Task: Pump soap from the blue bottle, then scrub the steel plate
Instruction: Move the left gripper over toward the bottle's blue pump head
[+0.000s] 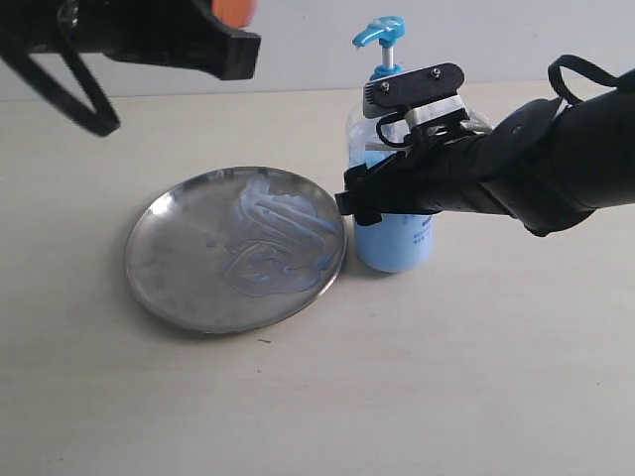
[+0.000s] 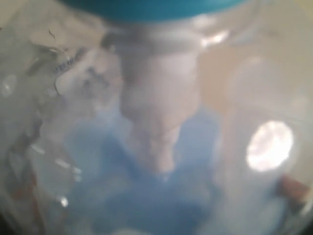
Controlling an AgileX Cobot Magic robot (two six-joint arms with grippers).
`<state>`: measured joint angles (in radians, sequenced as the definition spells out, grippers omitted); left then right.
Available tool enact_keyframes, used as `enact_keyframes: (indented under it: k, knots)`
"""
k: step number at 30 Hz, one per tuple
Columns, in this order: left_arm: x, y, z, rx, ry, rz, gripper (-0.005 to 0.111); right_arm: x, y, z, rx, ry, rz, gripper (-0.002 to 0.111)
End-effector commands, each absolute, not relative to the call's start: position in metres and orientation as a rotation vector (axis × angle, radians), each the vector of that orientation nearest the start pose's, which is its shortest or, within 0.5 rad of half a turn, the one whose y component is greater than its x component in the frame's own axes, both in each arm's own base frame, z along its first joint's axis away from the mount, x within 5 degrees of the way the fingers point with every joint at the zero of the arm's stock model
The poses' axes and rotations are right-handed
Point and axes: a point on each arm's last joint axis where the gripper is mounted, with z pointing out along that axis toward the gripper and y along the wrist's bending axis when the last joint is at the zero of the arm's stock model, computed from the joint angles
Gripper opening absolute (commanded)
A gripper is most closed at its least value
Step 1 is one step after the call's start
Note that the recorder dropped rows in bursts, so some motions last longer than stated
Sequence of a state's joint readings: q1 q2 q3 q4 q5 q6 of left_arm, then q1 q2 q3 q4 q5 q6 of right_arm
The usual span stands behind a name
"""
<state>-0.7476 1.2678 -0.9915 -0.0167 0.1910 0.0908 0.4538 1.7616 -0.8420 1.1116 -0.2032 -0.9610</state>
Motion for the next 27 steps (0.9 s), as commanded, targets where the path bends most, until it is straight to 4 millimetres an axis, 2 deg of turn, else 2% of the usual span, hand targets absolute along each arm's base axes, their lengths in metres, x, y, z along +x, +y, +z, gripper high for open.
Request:
enact_keyframes:
  k: [1, 7, 12, 16, 20, 27]
  knots:
    - [0.222, -0.211, 0.353, 0.818, 1.808, -0.444, 0.000, 0.320, 0.133, 0.174, -0.242, 2.219, 0.061, 0.000]
    - [0.229, -0.222, 0.339, 0.864, 1.831, -0.425, 0.000, 0.320, 0.134, 0.171, -0.189, 2.240, 0.094, 0.000]
    - [0.234, -0.227, 0.334, 0.855, 1.828, -0.433, 0.000, 0.323, 0.132, 0.152, -0.140, 2.289, 0.061, 0.000]
    - [0.235, -0.229, 0.334, 0.828, 1.833, -0.459, 0.000, 0.324, 0.131, 0.152, -0.144, 2.271, 0.029, 0.000]
    - [0.237, -0.230, 0.343, 0.821, 1.811, -0.464, 0.000, 0.324, 0.130, 0.157, -0.178, 2.256, 0.014, 0.000]
    - [0.237, -0.231, 0.347, 0.835, 1.802, -0.455, 0.000, 0.314, 0.147, 0.166, -0.267, 2.182, -0.110, 0.000]
